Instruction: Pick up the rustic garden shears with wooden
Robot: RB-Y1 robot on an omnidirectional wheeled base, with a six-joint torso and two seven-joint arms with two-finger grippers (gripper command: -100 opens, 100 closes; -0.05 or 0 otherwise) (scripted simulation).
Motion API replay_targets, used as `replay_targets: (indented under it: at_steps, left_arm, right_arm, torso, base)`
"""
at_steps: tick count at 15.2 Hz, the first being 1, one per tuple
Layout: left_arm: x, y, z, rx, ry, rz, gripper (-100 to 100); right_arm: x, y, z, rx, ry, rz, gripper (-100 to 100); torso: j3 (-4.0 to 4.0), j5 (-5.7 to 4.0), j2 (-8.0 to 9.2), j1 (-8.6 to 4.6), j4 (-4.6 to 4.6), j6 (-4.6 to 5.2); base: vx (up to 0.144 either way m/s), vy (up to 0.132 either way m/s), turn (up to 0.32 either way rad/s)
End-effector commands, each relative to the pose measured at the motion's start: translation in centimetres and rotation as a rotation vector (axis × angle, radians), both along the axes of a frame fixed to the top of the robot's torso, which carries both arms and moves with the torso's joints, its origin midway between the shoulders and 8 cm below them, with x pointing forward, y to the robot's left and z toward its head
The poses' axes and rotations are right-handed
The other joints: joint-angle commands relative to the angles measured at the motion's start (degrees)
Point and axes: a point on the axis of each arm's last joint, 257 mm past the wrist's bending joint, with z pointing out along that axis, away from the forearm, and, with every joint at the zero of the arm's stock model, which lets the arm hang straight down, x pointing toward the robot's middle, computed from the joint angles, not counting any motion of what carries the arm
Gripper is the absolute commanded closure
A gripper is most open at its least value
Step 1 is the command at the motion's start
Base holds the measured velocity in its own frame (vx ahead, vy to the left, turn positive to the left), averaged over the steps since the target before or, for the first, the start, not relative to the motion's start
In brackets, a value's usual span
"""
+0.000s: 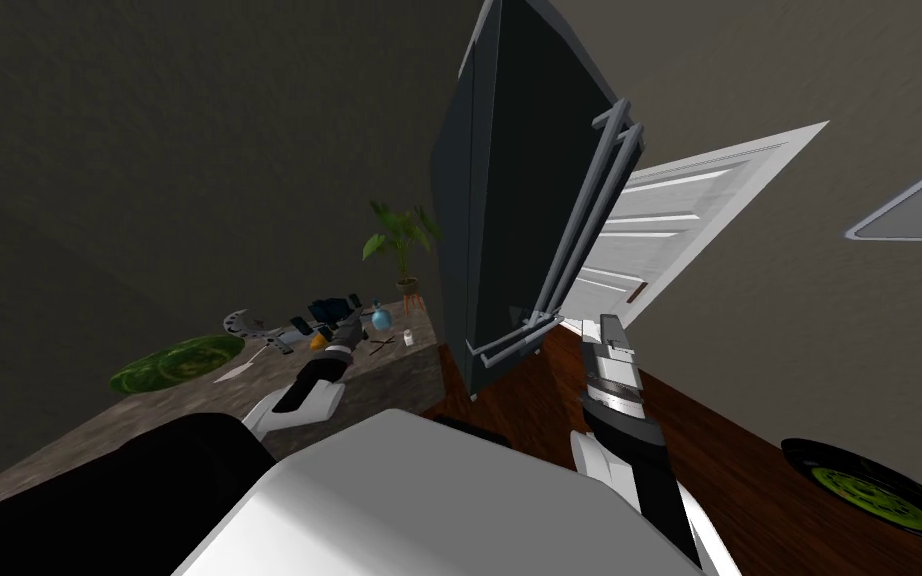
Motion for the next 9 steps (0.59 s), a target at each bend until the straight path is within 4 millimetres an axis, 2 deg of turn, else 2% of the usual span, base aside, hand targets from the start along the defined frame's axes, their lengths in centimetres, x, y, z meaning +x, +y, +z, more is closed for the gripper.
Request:
replay_targets:
  at_steps: [1, 2, 3, 5, 6, 9]
  left_arm:
    - [-0.7, 1.5, -1.1, -0.015, 0.044, 0.039, -100]
    - [-0.8, 1.6, -1.5, -0.023, 0.059, 0.046, -100]
    - [-1.7, 3.2, -1.8, -0.025, 0.08, 0.081, -100]
    - [-2.0, 3.6, -2.8, -0.044, 0.115, 0.098, -100]
    - [-3.0, 5.1, -3.0, -0.047, 0.135, 0.131, -100]
    - [-3.4, 5.4, -4.0, -0.069, 0.171, 0.149, -100]
  right_arm:
    - [0.0, 0.0, 0.0, 0.0, 0.0, 0.0, 0]
    - [0.0, 0.0, 0.0, 0.0, 0.0, 0.0, 0]
    - [0.0, 0.0, 0.0, 0.0, 0.0, 0.0, 0]
    - [0.0, 0.0, 0.0, 0.0, 0.0, 0.0, 0]
    - [0.0, 0.0, 0.0, 0.0, 0.0, 0.0, 0]
    - [0.0, 0.0, 0.0, 0.0, 0.0, 0.0, 0]
  torso:
    - [0.0, 0.0, 0.0, 0.0, 0.0, 0.0]
    - [-0.01, 0.0, -0.03, -0.01, -0.01, 0.0]
    - [-0.01, 0.0, -0.02, 0.0, -0.01, 0.0]
    - [-0.03, 0.0, -0.05, -0.01, -0.01, 0.0]
    - [-0.02, 0.0, -0.02, 0.02, -0.01, -0.01]
    - [-0.02, 0.0, -0.03, 0.01, -0.01, -0.01]
  base:
    - [0.057, -0.041, -0.049]
    - [0.047, -0.029, -0.013]
    - [0.053, -0.039, -0.068]
    - [0.052, -0.032, -0.037]
    - [0.054, -0.035, -0.049]
    - [0.046, -0.026, -0.03]
